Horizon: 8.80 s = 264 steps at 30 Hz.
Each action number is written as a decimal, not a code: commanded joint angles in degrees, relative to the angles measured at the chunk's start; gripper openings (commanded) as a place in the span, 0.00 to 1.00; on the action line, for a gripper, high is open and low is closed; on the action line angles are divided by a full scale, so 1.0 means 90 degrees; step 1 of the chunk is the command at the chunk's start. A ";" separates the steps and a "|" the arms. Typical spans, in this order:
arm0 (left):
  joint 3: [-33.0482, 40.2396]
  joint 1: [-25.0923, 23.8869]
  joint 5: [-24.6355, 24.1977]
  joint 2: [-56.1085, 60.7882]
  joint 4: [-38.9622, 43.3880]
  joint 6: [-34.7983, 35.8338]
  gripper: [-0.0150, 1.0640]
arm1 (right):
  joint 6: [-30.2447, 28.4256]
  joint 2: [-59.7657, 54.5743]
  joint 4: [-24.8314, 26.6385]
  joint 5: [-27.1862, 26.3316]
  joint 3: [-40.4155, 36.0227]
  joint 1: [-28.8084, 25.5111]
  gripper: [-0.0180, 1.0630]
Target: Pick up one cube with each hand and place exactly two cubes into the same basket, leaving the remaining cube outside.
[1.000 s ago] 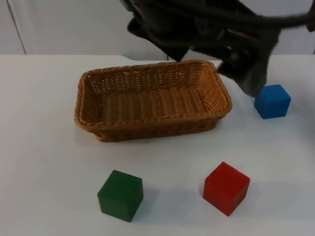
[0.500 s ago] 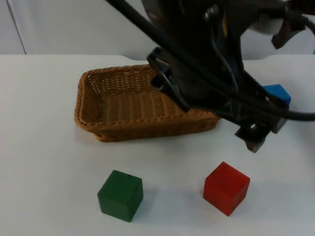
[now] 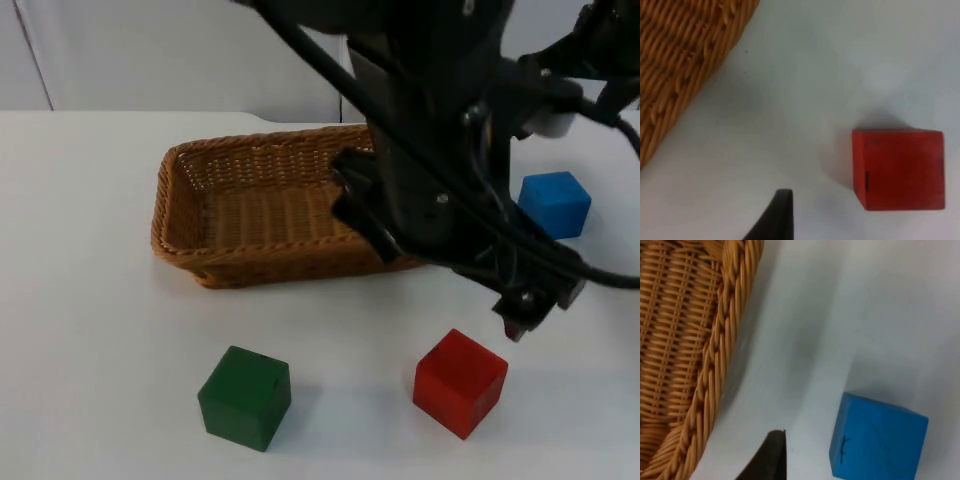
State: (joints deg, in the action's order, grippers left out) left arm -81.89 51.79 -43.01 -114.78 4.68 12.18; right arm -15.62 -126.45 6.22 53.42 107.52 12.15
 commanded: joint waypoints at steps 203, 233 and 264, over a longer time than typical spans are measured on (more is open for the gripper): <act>-0.0068 -0.3686 0.2485 -0.1082 -0.1919 -0.2485 0.01 | -0.0170 -0.1180 0.1162 -0.2739 0.0079 0.1755 0.02; -0.0068 -0.3686 0.2353 -0.1388 -0.1930 -0.2489 0.14 | -0.0199 -0.1344 0.1202 -0.2810 0.0079 0.1755 0.66; -0.0080 -0.3686 0.1631 0.0712 -0.1986 -0.2477 0.99 | -0.0551 0.1005 0.1156 -0.2039 0.0079 0.1755 0.66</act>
State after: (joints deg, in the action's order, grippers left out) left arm -82.38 18.69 -28.07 -110.56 -12.43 -10.28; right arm -19.50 -119.42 16.55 33.87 108.07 27.63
